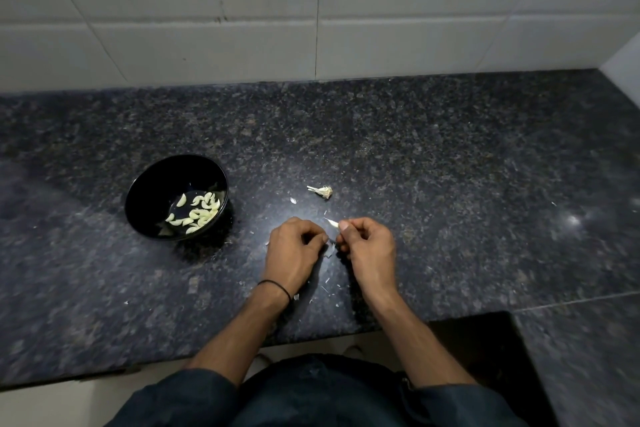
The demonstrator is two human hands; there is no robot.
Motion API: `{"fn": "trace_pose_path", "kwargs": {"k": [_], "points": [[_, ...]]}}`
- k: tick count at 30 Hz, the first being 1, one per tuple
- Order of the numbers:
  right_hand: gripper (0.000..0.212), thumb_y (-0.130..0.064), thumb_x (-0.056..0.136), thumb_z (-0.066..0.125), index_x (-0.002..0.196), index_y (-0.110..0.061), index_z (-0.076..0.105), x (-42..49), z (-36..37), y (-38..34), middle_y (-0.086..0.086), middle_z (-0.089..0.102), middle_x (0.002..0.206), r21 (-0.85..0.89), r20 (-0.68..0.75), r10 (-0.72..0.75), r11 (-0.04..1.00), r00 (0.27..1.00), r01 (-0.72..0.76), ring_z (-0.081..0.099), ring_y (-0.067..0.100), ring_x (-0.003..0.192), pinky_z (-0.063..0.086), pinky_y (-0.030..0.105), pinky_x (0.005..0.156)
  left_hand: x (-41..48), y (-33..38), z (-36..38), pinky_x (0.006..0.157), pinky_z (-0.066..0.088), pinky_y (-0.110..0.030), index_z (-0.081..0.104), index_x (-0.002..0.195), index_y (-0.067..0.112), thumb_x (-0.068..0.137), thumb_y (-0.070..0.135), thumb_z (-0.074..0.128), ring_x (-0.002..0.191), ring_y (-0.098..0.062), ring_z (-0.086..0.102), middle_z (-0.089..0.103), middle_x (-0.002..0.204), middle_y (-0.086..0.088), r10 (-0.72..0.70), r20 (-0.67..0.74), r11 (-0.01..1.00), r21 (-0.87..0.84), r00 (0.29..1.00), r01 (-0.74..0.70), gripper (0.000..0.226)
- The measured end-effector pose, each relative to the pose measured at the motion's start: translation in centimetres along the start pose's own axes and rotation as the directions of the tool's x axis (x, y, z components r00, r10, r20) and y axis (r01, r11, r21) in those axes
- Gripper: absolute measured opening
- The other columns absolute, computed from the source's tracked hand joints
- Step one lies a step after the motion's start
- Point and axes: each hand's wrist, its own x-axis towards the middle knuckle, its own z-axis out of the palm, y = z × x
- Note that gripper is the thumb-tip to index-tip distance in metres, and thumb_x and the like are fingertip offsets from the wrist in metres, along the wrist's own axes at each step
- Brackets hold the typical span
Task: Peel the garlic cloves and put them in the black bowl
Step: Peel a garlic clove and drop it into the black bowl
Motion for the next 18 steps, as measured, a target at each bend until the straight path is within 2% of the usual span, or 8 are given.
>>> {"fn": "trace_pose_path", "kwargs": {"k": [1, 3, 6, 8, 10, 13, 15, 18], "points": [[0.017, -0.024, 0.097, 0.065, 0.083, -0.018, 0.071, 0.0, 0.1, 0.0, -0.001, 0.072, 0.07, -0.011, -0.003, 0.0, 1.0, 1.0, 0.0, 0.064, 0.006, 0.063, 0.055, 0.029, 0.065, 0.0, 0.0, -0.1, 0.075, 0.051, -0.026, 0.077, 0.084, 0.022, 0.083, 0.018, 0.076, 0.075, -0.004, 0.061, 0.068, 0.086, 0.008, -0.001, -0.004, 1.0, 0.009, 1.0, 0.001, 0.004], [0.017, -0.026, 0.096, 0.066, 0.082, -0.019, 0.071, 0.1, 0.1, 0.0, -0.001, 0.072, 0.07, -0.034, -0.009, 0.0, 0.999, 1.0, 0.0, 0.065, 0.008, 0.064, 0.056, 0.032, 0.066, -0.2, 0.0, -0.1, 0.079, 0.052, -0.026, 0.075, 0.092, 0.021, 0.082, 0.012, 0.076, 0.075, -0.001, 0.058, 0.066, 0.092, 0.008, 0.022, -0.034, 1.0, 0.004, 0.999, -0.022, 0.014], [0.018, -0.026, 0.096, 0.066, 0.081, -0.019, 0.07, 0.0, 0.1, 0.0, -0.002, 0.072, 0.069, -0.067, 0.0, -0.011, 0.998, 1.0, 0.011, 0.066, 0.01, 0.064, 0.057, 0.035, 0.068, -0.7, 0.4, -0.7, 0.079, 0.051, -0.021, 0.067, 0.108, 0.02, 0.087, 0.01, 0.072, 0.08, -0.004, 0.061, 0.056, 0.109, 0.011, 0.151, -0.08, 0.984, -0.079, 0.985, -0.157, 0.024], [0.017, -0.025, 0.096, 0.066, 0.08, -0.019, 0.069, -0.1, 0.0, -0.1, -0.002, 0.072, 0.069, -0.081, 0.014, -0.024, 0.996, 1.0, 0.025, 0.067, 0.011, 0.065, 0.057, 0.037, 0.069, -0.8, 0.5, -1.0, 0.082, 0.049, -0.016, 0.066, 0.115, 0.023, 0.091, 0.014, 0.07, 0.09, -0.007, 0.06, 0.053, 0.118, 0.012, 0.246, -0.053, 0.966, -0.062, 0.968, -0.249, 0.026], [0.017, -0.022, 0.095, 0.067, 0.079, -0.02, 0.067, 0.0, 0.2, -0.2, -0.002, 0.071, 0.069, -0.085, 0.029, -0.034, 0.996, 0.999, 0.036, 0.066, 0.011, 0.065, 0.056, 0.037, 0.069, -0.5, 0.5, -1.2, 0.085, 0.045, -0.018, 0.07, 0.107, 0.024, 0.091, 0.018, 0.07, 0.096, -0.009, 0.056, 0.06, 0.111, 0.011, 0.322, -0.034, 0.945, 0.064, 0.946, -0.32, 0.017], [0.019, -0.018, 0.093, 0.067, 0.075, -0.02, 0.064, 0.2, 0.5, -0.3, 0.0, 0.07, 0.07, -0.086, 0.022, -0.022, 0.996, 1.0, 0.024, 0.063, 0.012, 0.066, 0.054, 0.038, 0.069, -0.4, 0.6, -1.4, 0.08, 0.038, -0.014, 0.071, 0.09, 0.023, 0.089, 0.019, 0.072, 0.087, -0.006, 0.052, 0.063, 0.09, 0.011, 0.355, -0.034, 0.93, 0.118, 0.934, -0.349, 0.004], [0.019, -0.016, 0.092, 0.066, 0.074, -0.02, 0.063, 0.3, 0.6, -0.4, 0.0, 0.069, 0.071, -0.111, 0.009, -0.015, 0.994, 1.0, 0.016, 0.062, 0.012, 0.067, 0.052, 0.037, 0.068, -0.6, 1.0, -1.4, 0.074, 0.035, -0.01, 0.07, 0.083, 0.022, 0.085, 0.018, 0.075, 0.079, 0.001, 0.05, 0.061, 0.081, 0.013, 0.315, -0.048, 0.948, 0.072, 0.948, -0.311, 0.008], [0.018, -0.013, 0.091, 0.064, 0.074, -0.019, 0.06, 0.2, 0.7, -0.8, -0.004, 0.066, 0.071, -0.167, -0.02, -0.032, 0.986, 0.999, 0.028, 0.059, 0.012, 0.068, 0.047, 0.031, 0.065, -1.0, 1.8, -1.3, 0.063, 0.035, -0.007, 0.07, 0.075, 0.019, 0.081, 0.019, 0.08, 0.066, 0.005, 0.052, 0.058, 0.065, 0.019, 0.144, -0.071, 0.988, -0.041, 0.987, -0.147, 0.011]]}}
